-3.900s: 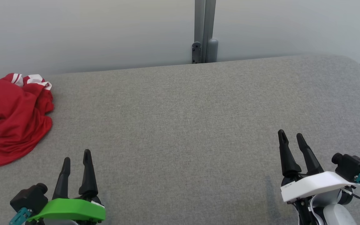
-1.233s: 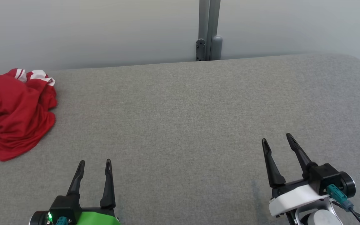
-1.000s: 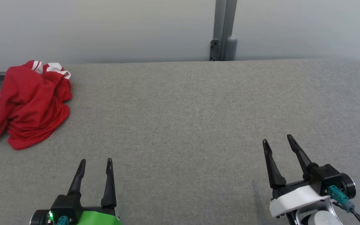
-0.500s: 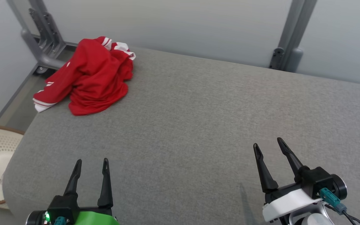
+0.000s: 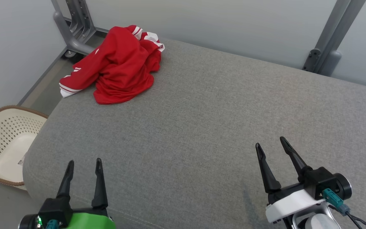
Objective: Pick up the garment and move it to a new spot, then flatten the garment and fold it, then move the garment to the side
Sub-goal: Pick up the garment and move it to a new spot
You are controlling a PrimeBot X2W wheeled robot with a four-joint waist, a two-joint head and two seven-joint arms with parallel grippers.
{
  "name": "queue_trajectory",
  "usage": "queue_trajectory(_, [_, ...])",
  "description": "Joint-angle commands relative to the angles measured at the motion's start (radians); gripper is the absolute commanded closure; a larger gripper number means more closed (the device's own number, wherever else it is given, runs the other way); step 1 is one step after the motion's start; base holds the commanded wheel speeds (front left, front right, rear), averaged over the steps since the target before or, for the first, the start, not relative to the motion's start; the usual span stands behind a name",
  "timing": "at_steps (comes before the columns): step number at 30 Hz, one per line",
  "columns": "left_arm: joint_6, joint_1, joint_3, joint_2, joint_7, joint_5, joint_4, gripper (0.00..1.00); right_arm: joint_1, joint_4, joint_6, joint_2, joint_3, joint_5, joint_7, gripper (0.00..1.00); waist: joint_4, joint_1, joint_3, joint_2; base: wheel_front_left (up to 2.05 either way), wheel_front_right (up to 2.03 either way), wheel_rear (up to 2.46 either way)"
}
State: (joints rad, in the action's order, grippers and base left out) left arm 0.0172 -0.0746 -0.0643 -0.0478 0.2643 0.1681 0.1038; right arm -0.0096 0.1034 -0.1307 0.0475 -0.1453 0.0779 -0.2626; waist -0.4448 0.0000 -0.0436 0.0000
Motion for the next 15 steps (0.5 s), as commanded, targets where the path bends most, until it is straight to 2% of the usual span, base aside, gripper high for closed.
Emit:
queue_trajectory(1, [0.008, 0.03, 0.01, -0.007, 0.0, -0.02, -0.009, 0.0, -0.018, -0.006, 0.0, 0.005, 0.006, -0.011, -0.003, 0.0, 0.033, 0.0, -0.037, 0.0, 0.0, 0.0, 0.0])
queue_trajectory(6, [0.039, 0.134, 0.038, -0.051, 0.0, -0.065, 0.002, 0.0, -0.05, -0.017, 0.0, 0.005, 0.02, -0.048, -0.003, 0.0, 0.084, 0.0, -0.108, 0.0, 0.0, 0.0, 0.0])
queue_trajectory(11, [0.066, 0.328, 0.074, -0.138, 0.0, -0.09, 0.055, 0.0, -0.096, -0.03, 0.0, 0.005, 0.032, -0.087, -0.003, 0.0, 0.136, 0.0, -0.191, 0.0, 0.0, 0.0, 0.0])
queue_trajectory(15, [0.09, 0.501, 0.067, -0.221, -0.033, -0.087, 0.174, 0.0, -0.141, -0.038, 0.0, 0.005, 0.022, -0.115, -0.003, 0.0, 0.182, 0.0, -0.26, 0.0, 0.0, 0.0, 0.0])
